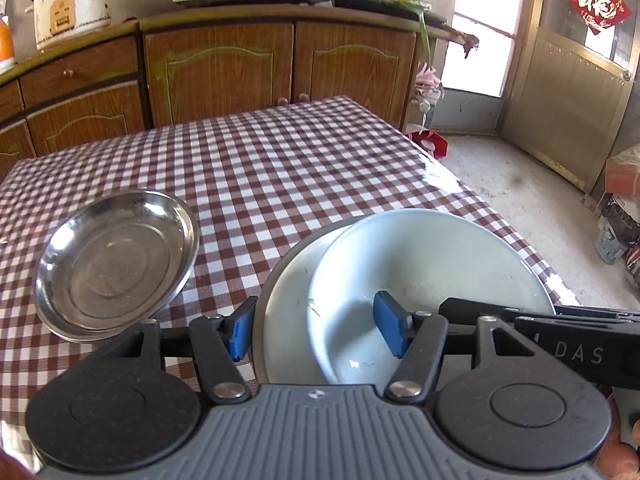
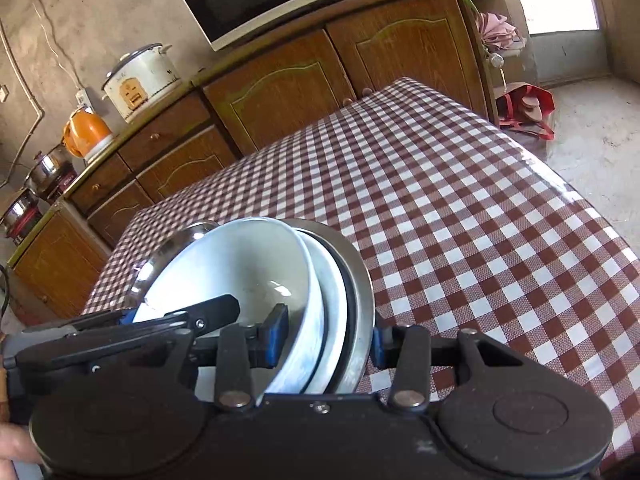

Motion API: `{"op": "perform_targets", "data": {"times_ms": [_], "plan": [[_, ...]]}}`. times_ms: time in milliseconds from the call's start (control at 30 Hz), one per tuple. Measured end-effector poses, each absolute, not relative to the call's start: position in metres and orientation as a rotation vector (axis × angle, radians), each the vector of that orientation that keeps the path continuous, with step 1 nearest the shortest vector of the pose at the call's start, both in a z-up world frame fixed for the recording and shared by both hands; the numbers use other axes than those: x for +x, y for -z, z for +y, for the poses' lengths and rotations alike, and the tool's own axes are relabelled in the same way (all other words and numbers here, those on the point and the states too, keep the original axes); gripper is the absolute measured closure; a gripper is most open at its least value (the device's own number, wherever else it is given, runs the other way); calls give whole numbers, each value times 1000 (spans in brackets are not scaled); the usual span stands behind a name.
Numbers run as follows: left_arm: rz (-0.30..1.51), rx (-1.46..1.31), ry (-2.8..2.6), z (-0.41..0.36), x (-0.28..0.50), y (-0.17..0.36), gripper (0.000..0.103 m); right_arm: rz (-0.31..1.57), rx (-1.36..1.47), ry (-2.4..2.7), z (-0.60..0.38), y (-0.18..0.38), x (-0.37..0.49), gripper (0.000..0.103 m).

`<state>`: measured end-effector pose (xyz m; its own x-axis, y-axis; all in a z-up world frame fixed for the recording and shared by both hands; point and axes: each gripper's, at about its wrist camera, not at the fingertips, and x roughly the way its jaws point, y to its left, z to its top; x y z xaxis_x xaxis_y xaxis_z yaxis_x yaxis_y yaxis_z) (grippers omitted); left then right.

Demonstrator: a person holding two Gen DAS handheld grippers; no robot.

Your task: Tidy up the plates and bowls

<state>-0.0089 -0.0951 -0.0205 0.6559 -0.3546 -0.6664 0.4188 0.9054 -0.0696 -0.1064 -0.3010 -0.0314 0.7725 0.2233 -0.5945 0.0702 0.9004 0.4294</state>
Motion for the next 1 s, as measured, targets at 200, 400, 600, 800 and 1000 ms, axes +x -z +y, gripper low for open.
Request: {"op": "perform_targets", "data": {"times_ms": [200,400,600,800,1000], "plan": [[718,86,415,-87,-19,11,40,667,441,-110,-294,20,-117,53],[706,84,392,-80,-27,5,40,657,432,-137,-285,13,-124,53],[695,85,377,-75,-36,1,40,653,425,-153,-279,8,-129,53],[691,78,358,-69,-42,-3,40,653,417,-170,-273,4,-132,53],[688,70,338,-63,-46,-6,40,652,407,-190,-265,1,-134,53]]}}
